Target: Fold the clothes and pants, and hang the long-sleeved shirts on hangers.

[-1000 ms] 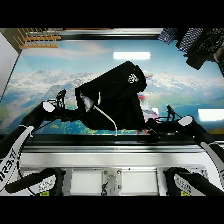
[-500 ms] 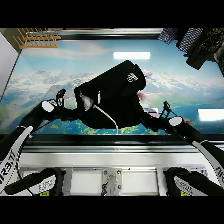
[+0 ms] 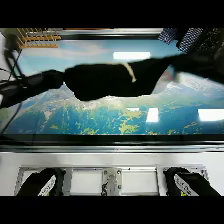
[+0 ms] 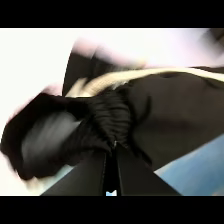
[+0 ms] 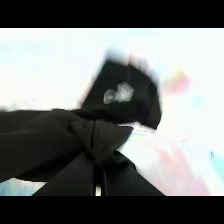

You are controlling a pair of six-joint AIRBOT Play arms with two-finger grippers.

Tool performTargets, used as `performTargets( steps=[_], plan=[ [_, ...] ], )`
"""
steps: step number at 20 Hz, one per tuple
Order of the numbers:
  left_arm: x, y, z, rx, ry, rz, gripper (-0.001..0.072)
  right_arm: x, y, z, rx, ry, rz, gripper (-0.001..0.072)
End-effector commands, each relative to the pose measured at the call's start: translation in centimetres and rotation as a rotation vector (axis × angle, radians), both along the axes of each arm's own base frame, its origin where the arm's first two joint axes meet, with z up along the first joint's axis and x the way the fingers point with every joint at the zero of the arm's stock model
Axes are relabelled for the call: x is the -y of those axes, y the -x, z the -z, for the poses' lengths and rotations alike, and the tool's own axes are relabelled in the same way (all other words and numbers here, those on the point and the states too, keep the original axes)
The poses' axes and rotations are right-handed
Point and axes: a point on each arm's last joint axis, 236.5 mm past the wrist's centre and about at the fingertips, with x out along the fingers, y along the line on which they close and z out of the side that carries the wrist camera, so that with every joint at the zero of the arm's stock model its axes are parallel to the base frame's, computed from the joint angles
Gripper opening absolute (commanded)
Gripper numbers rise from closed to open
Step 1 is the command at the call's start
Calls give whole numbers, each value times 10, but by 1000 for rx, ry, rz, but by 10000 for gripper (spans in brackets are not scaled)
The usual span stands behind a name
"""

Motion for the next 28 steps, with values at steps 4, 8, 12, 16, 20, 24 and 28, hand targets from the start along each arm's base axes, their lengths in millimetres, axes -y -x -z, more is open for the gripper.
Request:
performTargets(
  steps=[4, 8, 12, 16, 20, 24, 28],
  plan=[
    [21, 143, -175, 454, 146, 125, 10, 6, 121, -215, 507, 84, 22, 12],
    [29, 174, -178, 401, 233, 177, 10, 4, 151, -226, 538, 71, 18, 12],
    [43, 144, -109, 69, 198, 166, 10, -2, 117, -179, 332, 34, -11, 11],
    [49, 74, 18, -317, 86, 63, 10, -6, 36, -54, -112, 43, -62, 12],
    [50, -25, 131, -416, 124, -107, 10, 9, -57, 85, -403, 164, -11, 11],
    [7, -127, 182, -417, 149, -290, 10, 8, -105, 152, -468, 171, 11, 12],
    [-18, -145, 192, -501, 80, -265, 10, 18, -91, 144, -459, 247, 1, 11]
  ],
)
